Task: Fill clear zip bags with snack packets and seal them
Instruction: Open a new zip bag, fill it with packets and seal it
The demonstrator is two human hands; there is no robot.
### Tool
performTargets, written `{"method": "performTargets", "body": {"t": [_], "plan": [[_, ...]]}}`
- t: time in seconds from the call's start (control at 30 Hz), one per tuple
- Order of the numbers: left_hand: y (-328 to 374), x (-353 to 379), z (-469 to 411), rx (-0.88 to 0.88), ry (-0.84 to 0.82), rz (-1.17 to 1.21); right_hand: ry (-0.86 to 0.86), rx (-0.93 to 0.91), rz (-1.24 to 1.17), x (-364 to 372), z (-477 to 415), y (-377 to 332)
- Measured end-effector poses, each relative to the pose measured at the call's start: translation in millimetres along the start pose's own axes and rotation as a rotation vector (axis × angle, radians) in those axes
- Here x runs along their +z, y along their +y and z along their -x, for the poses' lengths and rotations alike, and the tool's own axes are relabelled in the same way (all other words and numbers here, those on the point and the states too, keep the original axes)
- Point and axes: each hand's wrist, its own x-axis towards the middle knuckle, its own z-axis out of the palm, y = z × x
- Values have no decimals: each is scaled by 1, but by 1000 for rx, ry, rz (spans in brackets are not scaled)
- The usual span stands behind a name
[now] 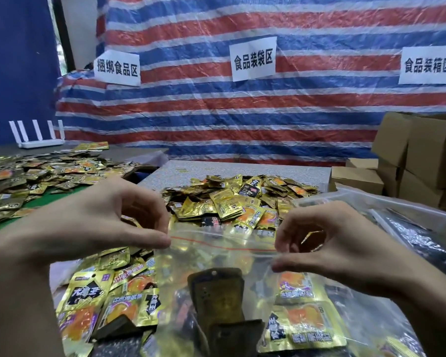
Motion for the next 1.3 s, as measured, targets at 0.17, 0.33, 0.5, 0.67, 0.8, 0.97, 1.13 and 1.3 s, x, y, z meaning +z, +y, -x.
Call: {"method": "performTargets", "body": {"t": [0.17,0.33,0.5,0.67,0.8,0.97,1.13,1.3], "plan": [[-9,-4,4,16,45,19,-29,22,-46,-3,2,3],[-14,-8,9,-61,27,58,4,24,-50,1,1,0],[-17,-7,9,-130,45,73,47,11,-38,6,-1,0],[-9,-4,8,-185,89,166,105,-10,-46,8,-1,-2],[-2,3,0,-209,165,133,133,-8,-39,10,-3,-1],[10,16,-17,-181,201,107,55,88,129,8,-2,0],[16,21,-20,-100,187,43,103,-27,323,36,-22,-35],[19,22,-17,-44,217,16,5,-48,403,62,-63,-62]]}}
